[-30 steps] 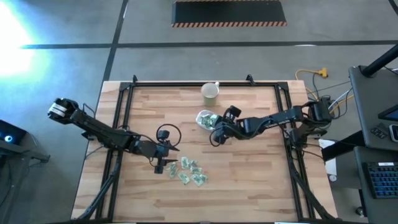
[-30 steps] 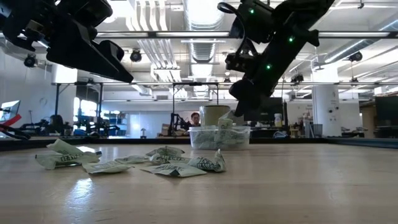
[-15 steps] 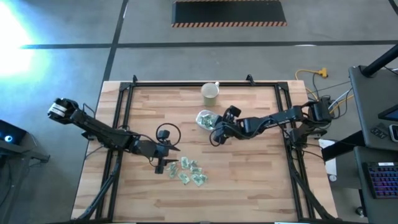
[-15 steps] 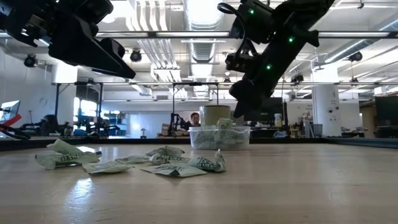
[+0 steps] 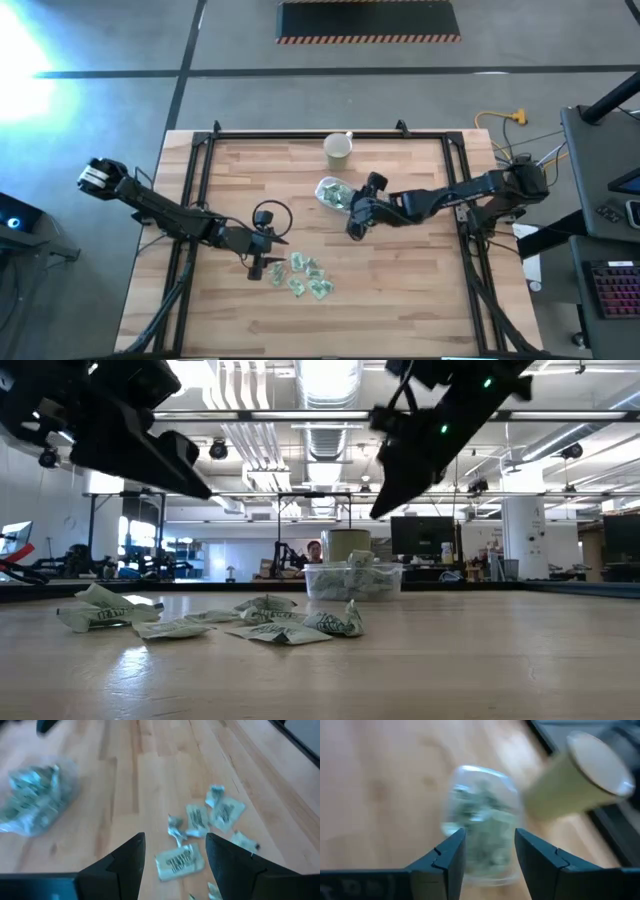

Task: Pick and place items into bin
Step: Put the green stevia packet into the transparent bin

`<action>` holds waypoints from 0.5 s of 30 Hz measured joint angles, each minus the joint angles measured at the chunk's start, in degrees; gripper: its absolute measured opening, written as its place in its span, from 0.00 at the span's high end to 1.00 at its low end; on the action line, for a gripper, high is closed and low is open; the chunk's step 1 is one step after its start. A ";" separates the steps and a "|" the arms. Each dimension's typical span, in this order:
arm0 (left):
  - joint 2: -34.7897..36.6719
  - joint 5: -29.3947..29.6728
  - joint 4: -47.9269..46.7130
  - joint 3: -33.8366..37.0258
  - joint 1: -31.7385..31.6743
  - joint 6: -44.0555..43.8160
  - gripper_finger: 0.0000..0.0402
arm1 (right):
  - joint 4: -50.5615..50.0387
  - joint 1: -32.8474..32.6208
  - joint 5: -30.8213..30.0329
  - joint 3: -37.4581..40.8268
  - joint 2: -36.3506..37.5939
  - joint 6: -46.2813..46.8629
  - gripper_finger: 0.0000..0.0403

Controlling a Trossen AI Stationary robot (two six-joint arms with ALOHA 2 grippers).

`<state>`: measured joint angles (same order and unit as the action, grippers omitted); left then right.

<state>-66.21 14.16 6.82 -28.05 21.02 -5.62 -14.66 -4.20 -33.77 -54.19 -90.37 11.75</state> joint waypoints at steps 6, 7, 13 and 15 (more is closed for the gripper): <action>-4.06 -7.04 -0.38 0.28 0.10 -2.34 0.52 | 0.00 -5.49 10.19 0.55 3.30 -1.64 0.65; -4.93 -8.19 -0.14 0.23 0.11 -3.30 0.52 | 0.01 -6.58 10.96 0.75 3.59 -1.54 0.65; -9.51 -9.08 -0.56 0.26 1.84 -11.07 0.52 | -0.12 -12.41 11.40 1.09 3.30 -1.71 0.68; -10.40 -9.07 -0.75 0.26 2.93 -12.57 0.52 | -0.15 -13.67 11.40 1.16 3.02 -1.88 0.69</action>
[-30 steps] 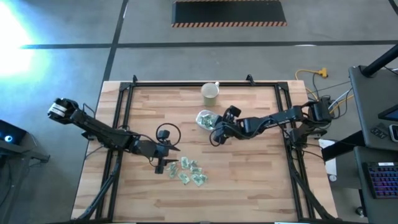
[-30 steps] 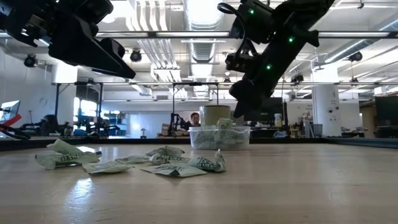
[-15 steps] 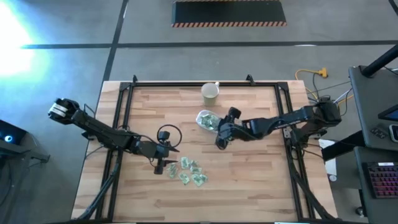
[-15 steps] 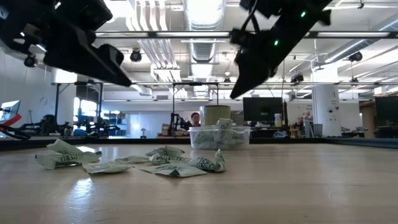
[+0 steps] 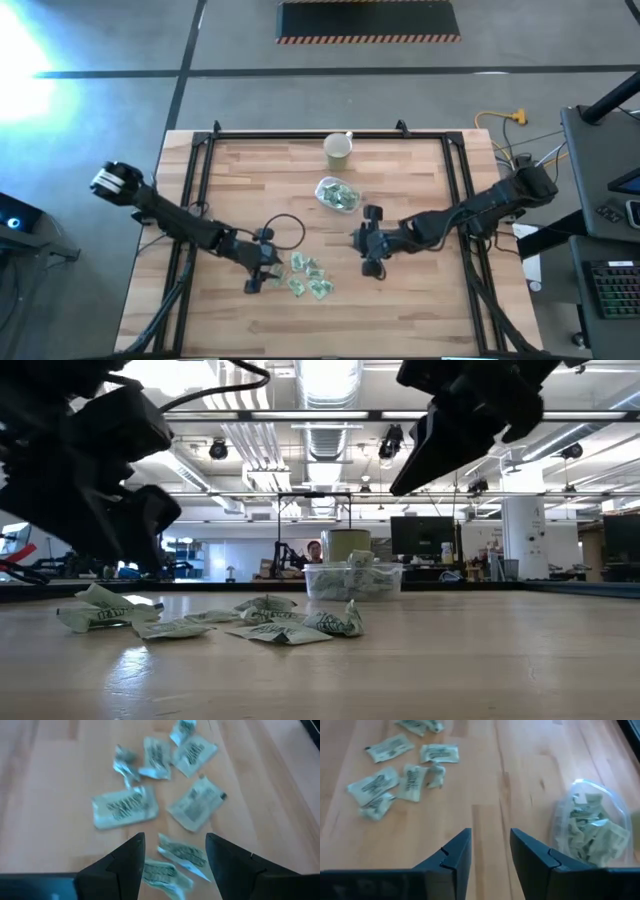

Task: Pick and place items into bin
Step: Put the green stevia packet into the transparent bin

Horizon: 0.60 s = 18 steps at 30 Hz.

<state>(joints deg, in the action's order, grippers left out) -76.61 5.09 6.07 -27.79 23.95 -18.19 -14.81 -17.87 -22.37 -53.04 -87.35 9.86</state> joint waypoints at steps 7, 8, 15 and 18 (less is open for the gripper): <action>-1.23 5.70 -0.66 -0.24 3.99 -2.65 0.52 | 0.02 -0.89 -0.07 0.03 -0.90 -0.59 0.72; -1.23 5.91 -0.70 -0.24 4.31 -2.65 0.52 | 0.04 -0.89 -0.05 0.07 -0.90 -0.58 0.72; -1.10 7.04 -2.33 -0.24 5.68 -3.97 0.52 | 0.21 -0.89 -0.07 0.13 -0.90 -0.41 0.75; -1.10 9.34 -2.79 -0.22 7.00 -3.68 0.52 | 0.20 -0.89 -0.07 0.20 -0.90 0.08 0.77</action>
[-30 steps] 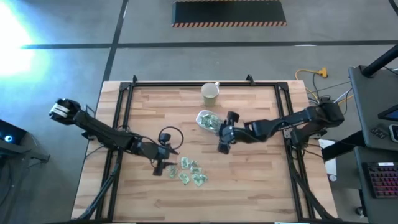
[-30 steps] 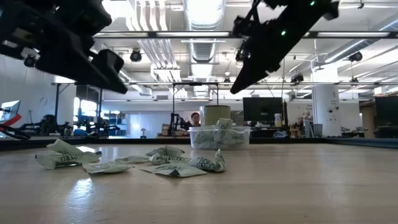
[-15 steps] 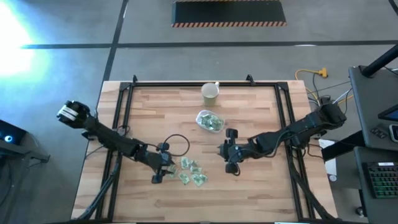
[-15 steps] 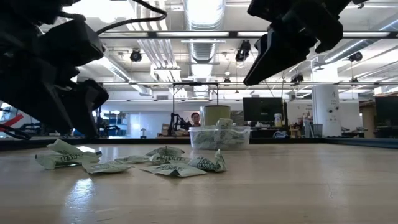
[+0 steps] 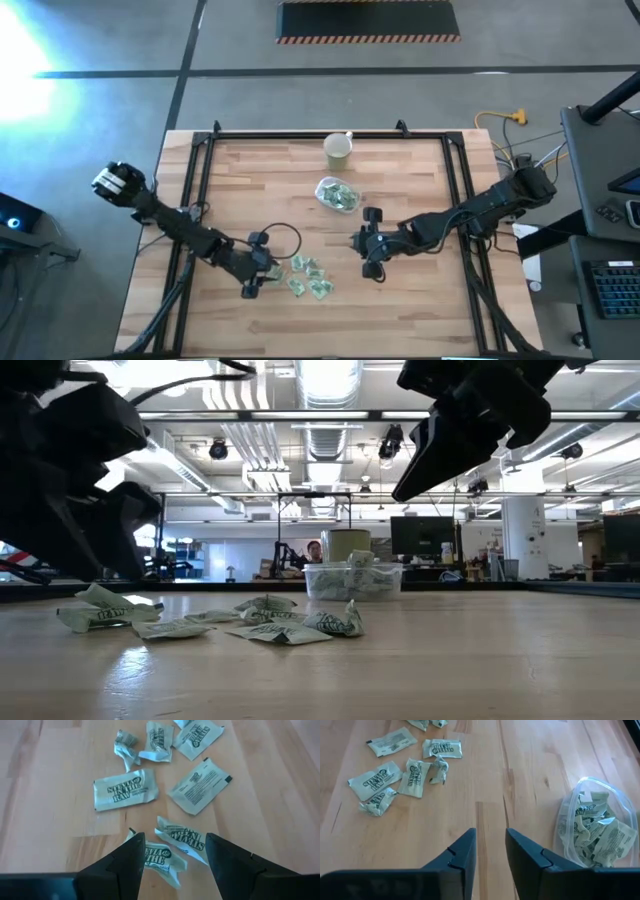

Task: Pick and place items into bin
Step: Put the green stevia packet into the transparent bin

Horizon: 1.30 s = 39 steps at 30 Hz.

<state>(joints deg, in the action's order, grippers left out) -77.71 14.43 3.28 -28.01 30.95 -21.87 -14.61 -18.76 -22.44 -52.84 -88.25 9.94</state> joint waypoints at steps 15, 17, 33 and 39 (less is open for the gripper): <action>-1.25 5.22 -2.61 0.22 2.90 -0.35 0.52 | 0.13 0.02 -0.04 0.02 0.00 0.17 0.82; -2.46 5.21 -2.61 0.20 2.90 -0.37 0.52 | 0.17 0.02 -0.04 0.04 0.00 0.17 0.83; -3.99 6.15 -2.58 -0.22 2.84 -0.25 0.68 | 0.23 0.02 -0.04 0.15 -0.02 0.16 0.83; -4.02 6.11 -2.33 -0.17 2.88 -0.06 0.70 | 0.26 0.04 -0.04 0.17 -0.02 0.35 0.84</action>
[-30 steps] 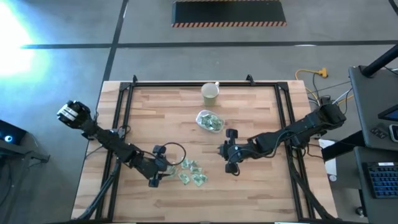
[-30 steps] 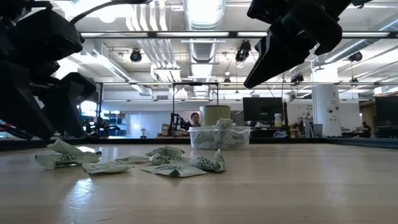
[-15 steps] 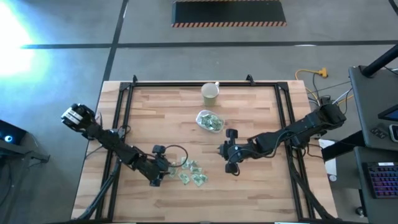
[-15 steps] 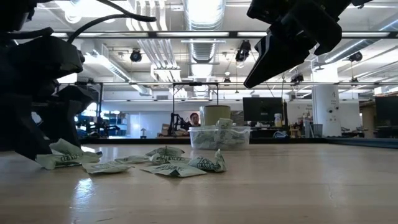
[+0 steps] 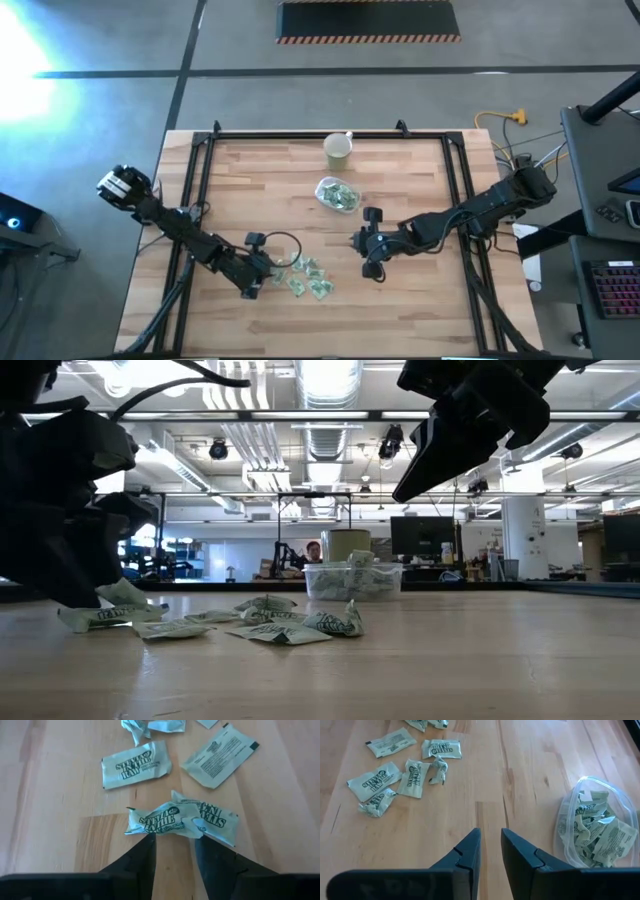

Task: Pick and place items into bin
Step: Put the green stevia packet into the transparent bin

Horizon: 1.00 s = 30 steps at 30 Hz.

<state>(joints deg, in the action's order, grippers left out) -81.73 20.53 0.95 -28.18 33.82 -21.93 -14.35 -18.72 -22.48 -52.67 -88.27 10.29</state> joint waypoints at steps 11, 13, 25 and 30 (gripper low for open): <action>0.00 4.20 0.48 0.06 0.00 0.15 0.70 | 0.42 0.00 0.00 0.40 0.00 0.25 0.84; 0.00 4.67 0.46 0.12 0.00 0.15 0.70 | 0.84 0.00 0.00 0.46 0.00 0.23 0.84; 0.00 3.52 0.76 0.14 0.02 0.35 0.70 | 1.89 0.00 0.00 1.10 -0.02 0.25 0.84; -0.01 2.93 1.75 0.17 0.04 1.26 0.70 | 2.86 0.00 0.00 1.49 -0.02 0.23 0.85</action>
<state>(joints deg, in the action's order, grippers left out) -81.74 23.47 2.70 -28.01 33.87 -20.67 -11.49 -18.72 -22.48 -51.17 -88.29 10.52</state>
